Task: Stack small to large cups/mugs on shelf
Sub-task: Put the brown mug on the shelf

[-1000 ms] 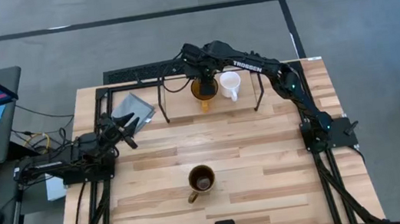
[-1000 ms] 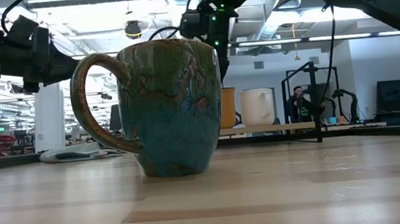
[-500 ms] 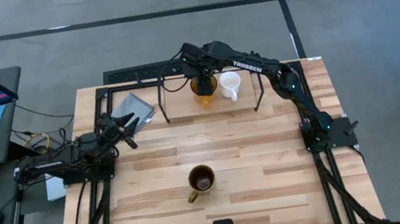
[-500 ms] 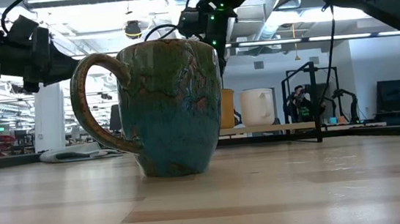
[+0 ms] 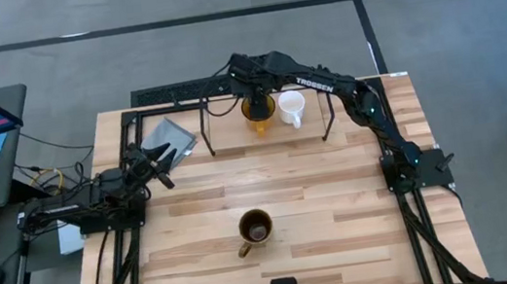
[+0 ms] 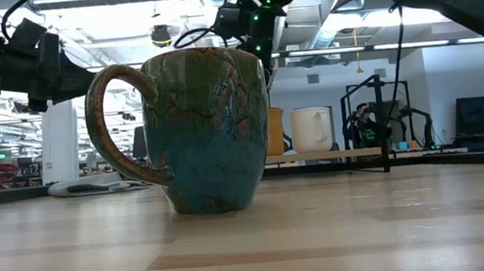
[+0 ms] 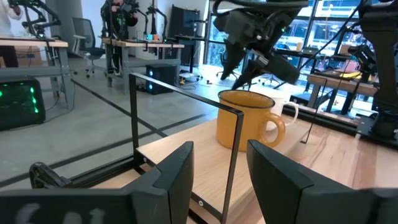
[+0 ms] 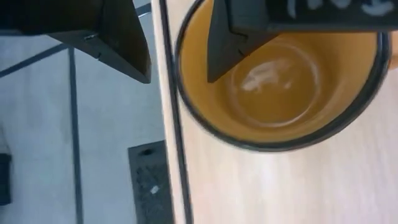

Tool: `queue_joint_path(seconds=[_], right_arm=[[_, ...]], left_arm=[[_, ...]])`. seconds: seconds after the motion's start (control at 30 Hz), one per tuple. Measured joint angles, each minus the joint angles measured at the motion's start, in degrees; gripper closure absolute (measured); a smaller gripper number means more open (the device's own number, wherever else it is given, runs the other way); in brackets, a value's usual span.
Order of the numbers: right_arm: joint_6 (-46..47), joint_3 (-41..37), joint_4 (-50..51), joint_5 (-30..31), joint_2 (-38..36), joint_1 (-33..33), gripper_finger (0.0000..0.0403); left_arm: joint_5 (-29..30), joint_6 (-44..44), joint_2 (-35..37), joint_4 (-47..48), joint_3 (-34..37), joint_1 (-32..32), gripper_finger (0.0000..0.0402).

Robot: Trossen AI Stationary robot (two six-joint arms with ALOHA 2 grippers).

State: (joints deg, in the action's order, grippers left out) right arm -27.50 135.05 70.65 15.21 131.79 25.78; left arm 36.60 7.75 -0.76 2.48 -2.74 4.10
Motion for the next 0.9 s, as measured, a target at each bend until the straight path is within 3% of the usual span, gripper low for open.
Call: queue_joint_path(seconds=[0.27,0.6,0.73,0.9], right_arm=[[2.9,0.0,2.4,-0.5,-3.4,-0.5,0.0240],[12.2,-0.3,20.1,-9.6,-8.1,1.4,0.0274],[15.1,-0.7,19.6,-15.3,-9.4,1.8,0.0285],[15.1,-0.7,19.4,-17.3,-10.5,0.6,0.0289]], left_arm=[[-0.2,0.1,0.0,0.0,0.0,0.0,0.0262],[-0.3,0.5,0.0,0.0,0.0,0.0,0.0262],[-0.3,0.5,0.0,0.0,0.0,0.0,0.0262],[-0.3,0.5,0.0,0.0,0.0,0.0,0.0262]])
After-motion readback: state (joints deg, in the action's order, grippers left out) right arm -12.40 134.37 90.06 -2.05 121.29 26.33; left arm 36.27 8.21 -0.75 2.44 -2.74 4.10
